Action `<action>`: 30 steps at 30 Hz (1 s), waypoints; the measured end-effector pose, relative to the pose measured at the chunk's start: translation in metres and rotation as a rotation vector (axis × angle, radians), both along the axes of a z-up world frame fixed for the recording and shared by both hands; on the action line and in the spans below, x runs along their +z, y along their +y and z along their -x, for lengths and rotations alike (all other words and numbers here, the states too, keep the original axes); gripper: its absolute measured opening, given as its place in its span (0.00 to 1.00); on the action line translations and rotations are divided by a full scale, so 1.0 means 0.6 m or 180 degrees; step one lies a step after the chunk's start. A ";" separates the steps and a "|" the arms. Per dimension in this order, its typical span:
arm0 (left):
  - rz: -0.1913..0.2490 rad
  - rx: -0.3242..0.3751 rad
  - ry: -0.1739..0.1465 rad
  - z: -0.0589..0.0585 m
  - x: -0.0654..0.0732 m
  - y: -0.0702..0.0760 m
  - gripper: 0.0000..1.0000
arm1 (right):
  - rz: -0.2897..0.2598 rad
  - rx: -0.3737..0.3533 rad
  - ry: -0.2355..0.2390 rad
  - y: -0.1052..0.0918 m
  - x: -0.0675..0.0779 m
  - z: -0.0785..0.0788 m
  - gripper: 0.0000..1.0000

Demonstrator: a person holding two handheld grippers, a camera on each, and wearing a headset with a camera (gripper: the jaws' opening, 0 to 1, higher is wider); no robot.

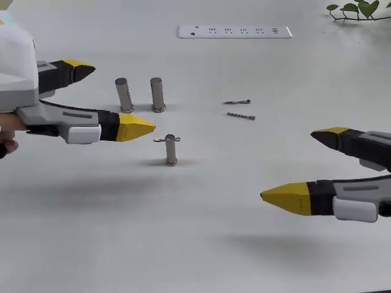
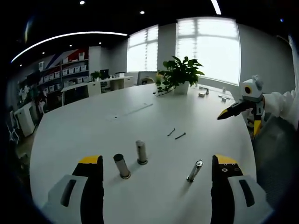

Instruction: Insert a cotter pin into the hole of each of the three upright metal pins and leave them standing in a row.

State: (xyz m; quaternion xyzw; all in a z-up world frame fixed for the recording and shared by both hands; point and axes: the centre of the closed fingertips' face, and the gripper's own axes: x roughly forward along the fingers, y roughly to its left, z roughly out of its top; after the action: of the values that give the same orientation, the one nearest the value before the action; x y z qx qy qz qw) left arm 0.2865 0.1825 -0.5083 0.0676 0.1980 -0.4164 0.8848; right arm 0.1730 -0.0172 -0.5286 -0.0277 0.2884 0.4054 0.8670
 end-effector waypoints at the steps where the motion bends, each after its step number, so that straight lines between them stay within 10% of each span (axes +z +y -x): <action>1: -0.0011 0.0006 0.0006 -0.004 -0.003 0.001 0.96 | -0.0001 -0.0005 0.0005 -0.001 0.000 0.000 0.96; 15: -0.0035 0.0062 0.0019 -0.053 -0.020 -0.011 0.88 | -0.0035 -0.0091 0.0016 -0.013 0.002 -0.001 0.95; 22: 0.0169 0.0127 0.0213 -0.065 -0.032 -0.021 0.78 | -0.0033 -0.0126 -0.0009 -0.018 0.003 -0.004 0.95; 30: 0.0091 0.0182 0.0245 -0.081 -0.054 -0.017 0.72 | -0.0065 -0.0145 -0.0027 -0.021 0.005 -0.005 0.94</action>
State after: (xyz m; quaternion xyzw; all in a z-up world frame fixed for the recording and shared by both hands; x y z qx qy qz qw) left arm 0.3351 0.1725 -0.5410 0.0332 0.2278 -0.3960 0.8889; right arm 0.1757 -0.0296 -0.5258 -0.0140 0.2811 0.3883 0.8775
